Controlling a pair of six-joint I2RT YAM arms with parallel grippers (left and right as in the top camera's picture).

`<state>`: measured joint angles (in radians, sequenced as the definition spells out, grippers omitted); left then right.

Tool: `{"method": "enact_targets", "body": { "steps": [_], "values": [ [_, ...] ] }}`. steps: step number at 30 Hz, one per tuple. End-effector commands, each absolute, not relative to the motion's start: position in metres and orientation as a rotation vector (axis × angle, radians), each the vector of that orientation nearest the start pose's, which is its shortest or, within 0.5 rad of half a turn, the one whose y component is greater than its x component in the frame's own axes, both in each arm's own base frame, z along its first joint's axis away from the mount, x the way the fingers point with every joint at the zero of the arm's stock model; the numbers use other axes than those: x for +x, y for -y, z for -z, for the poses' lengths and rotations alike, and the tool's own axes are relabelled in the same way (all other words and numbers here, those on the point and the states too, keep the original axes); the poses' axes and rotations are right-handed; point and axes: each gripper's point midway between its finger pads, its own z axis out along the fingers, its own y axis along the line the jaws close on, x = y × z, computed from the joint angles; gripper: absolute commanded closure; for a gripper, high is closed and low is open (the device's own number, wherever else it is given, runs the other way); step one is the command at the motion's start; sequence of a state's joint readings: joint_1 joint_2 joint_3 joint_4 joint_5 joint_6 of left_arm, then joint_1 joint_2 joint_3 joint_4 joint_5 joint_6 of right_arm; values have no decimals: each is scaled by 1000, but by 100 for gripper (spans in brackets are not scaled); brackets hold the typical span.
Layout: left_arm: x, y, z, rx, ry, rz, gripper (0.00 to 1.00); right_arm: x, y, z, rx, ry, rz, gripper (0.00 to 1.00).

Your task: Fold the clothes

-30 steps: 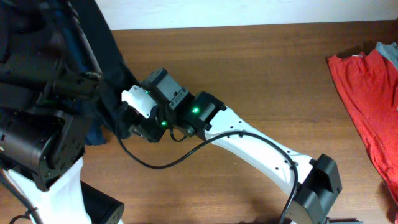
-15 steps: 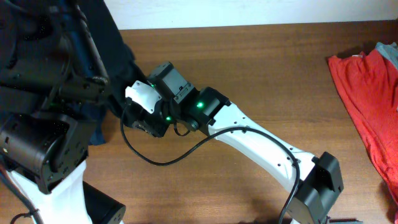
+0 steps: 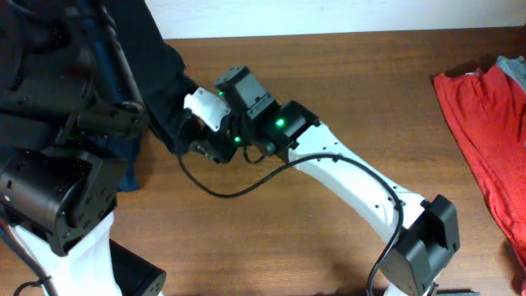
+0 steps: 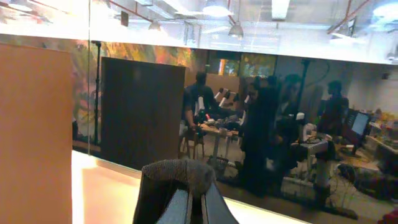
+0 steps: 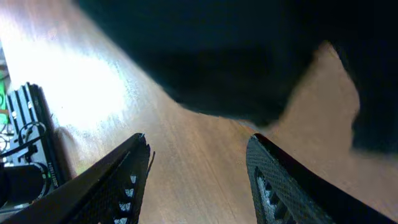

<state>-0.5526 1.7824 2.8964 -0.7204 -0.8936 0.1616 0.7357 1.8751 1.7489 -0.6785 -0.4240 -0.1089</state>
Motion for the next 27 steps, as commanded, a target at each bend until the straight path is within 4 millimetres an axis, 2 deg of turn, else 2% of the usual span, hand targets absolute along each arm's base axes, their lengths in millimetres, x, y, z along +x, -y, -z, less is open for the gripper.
{"method": "enact_targets", "body": {
  "steps": [1, 7, 12, 19, 27],
  "values": [
    [324, 48, -690, -309, -1280, -181, 100, 329, -397, -234, -1200, -2089, -830, 46],
    [325, 50, -690, -299, -1282, -179, 99, 338, -393, -236, -1175, -2081, -817, 45],
    [327, 58, -692, -241, -1280, -163, 100, 330, -398, -240, -1203, -2062, -889, 45],
    [327, 58, -692, -239, -1279, -162, 99, 320, -402, -242, -1231, -2050, -959, 44],
    [333, 61, -688, -213, -1298, -209, 99, 331, -380, -236, -1190, -2122, -928, 40]
  ]
}}
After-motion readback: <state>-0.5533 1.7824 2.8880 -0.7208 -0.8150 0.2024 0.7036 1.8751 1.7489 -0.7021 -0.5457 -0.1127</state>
